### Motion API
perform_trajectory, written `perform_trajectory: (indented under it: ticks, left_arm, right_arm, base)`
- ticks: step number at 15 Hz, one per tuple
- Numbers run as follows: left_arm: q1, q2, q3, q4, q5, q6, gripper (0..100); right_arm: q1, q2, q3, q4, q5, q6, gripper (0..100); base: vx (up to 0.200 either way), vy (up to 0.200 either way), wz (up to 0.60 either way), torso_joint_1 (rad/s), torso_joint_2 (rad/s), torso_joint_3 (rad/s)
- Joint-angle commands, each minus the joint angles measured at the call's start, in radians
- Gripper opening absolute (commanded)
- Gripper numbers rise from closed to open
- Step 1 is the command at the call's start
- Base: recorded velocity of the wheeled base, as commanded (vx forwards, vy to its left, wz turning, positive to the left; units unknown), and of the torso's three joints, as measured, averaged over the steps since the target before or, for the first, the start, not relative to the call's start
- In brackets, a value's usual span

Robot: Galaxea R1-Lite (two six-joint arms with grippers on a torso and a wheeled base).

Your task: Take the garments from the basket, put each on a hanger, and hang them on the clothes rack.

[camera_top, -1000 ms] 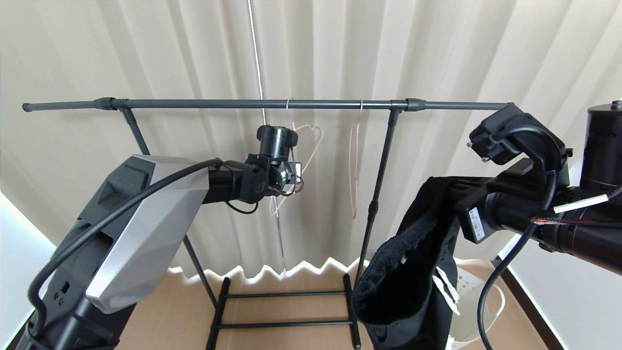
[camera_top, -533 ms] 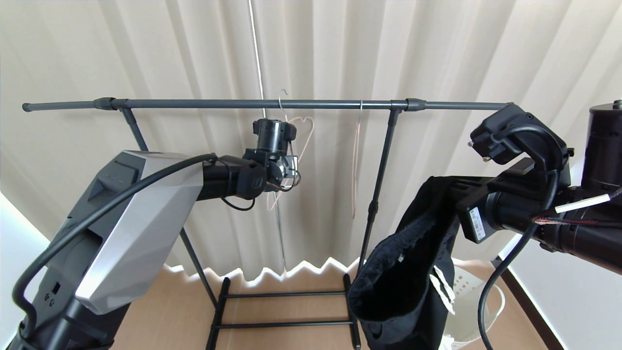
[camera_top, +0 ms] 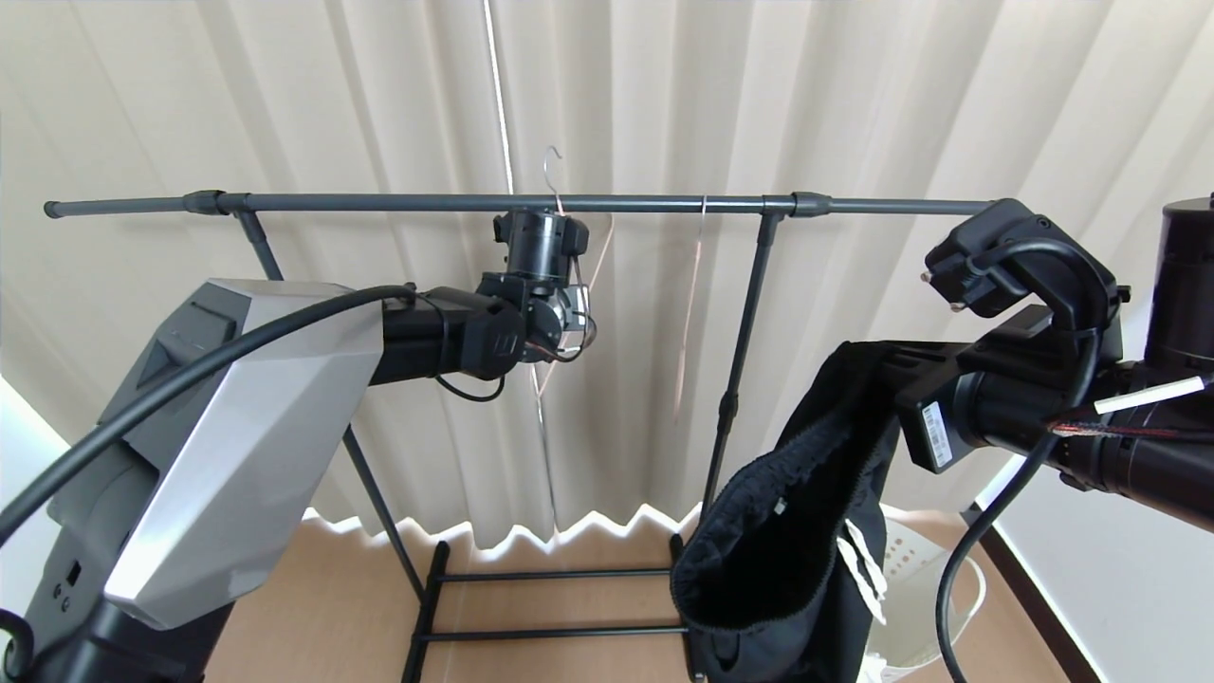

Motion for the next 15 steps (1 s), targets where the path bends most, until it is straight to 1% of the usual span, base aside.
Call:
perform_trajectory:
  ticks: [1, 5, 8, 11, 13, 15]
  left_arm:
    - [-0.002, -0.047, 0.039, 0.000, 0.001, -0.001, 0]
    - [-0.007, -0.114, 0.148, -0.002, -0.001, -0.001, 0]
    - [-0.011, -0.151, 0.200, -0.002, -0.001, -0.001, 0]
    - [-0.018, -0.217, 0.296, -0.003, -0.002, -0.002, 0]
    - [-0.021, -0.252, 0.339, -0.003, -0.004, -0.017, 0]
    - [-0.025, -0.307, 0.416, -0.003, -0.004, -0.033, 0]
  right_arm:
    - [0.001, -0.003, 0.000, -0.001, 0.000, 0.000, 0]
    - [0.001, -0.005, 0.000, -0.001, 0.000, 0.000, 0]
    - [0.001, -0.005, 0.000, -0.001, 0.000, 0.000, 0]
    - [0.001, -0.008, 0.000, -0.001, 0.000, 0.000, 0]
    - [0.001, -0.014, 0.000, -0.001, 0.000, 0.000, 0]
    - [0.001, -0.014, 0.000, -0.001, 0.000, -0.002, 0]
  base:
    - [0.000, 0.000, 0.00, 0.000, 0.00, 0.000]
    - [0.000, 0.000, 0.00, 0.000, 0.00, 0.000]
    - [0.000, 0.000, 0.00, 0.000, 0.00, 0.000]
    - [0.000, 0.000, 0.00, 0.000, 0.00, 0.000]
    - [0.000, 0.000, 0.00, 0.000, 0.00, 0.000]
    - [0.000, 0.000, 0.00, 0.000, 0.00, 0.000]
